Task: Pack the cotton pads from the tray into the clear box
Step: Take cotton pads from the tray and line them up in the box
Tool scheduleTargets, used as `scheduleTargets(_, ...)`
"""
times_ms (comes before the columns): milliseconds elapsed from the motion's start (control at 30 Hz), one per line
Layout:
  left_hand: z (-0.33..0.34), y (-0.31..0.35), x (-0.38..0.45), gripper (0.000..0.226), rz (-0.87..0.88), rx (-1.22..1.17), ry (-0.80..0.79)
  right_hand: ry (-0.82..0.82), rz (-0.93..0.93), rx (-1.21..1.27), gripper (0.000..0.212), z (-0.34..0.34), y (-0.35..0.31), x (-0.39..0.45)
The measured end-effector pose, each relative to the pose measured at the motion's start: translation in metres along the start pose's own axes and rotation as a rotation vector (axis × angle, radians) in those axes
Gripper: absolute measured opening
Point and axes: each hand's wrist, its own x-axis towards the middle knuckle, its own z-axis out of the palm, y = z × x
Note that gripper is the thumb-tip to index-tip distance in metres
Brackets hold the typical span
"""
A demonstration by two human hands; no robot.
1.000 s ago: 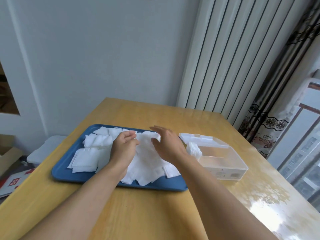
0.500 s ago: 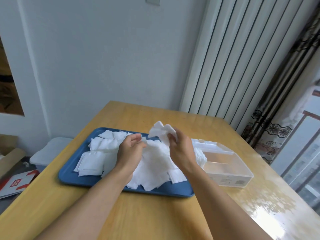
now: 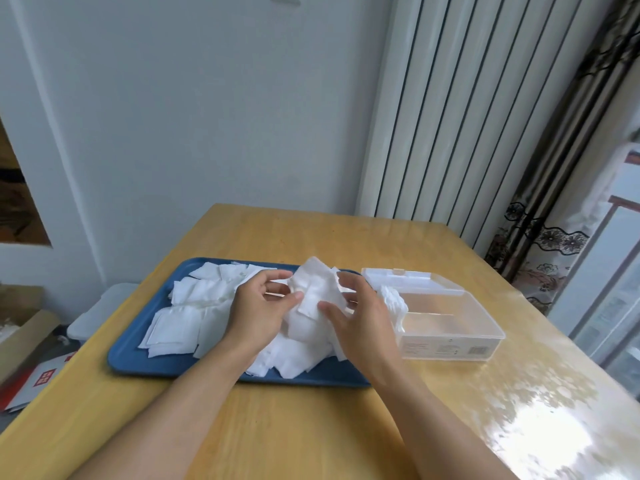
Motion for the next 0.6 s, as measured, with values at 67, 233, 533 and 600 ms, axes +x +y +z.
scheduleTargets(67, -0.002, 0.000, 0.001, 0.025, 0.027, 0.026, 0.003, 0.019, -0.061, -0.104, 0.047, 0.000, -0.001, -0.001)
scheduleTargets(233, -0.003, -0.003, 0.003, 0.015, 0.107, 0.137, 0.007, -0.105, -0.120, -0.430, 0.049, 0.000, 0.003, 0.003)
scheduleTargets(533, -0.006, -0.005, 0.003, 0.012, 0.195, 0.374, 0.086, -0.183, -0.060, -0.402, 0.031, 0.002, 0.004, 0.010)
scheduleTargets(600, -0.007, -0.007, 0.004, 0.012, 0.199, 0.407, 0.076, -0.243, -0.043, -0.431, 0.044, 0.004, 0.003, 0.011)
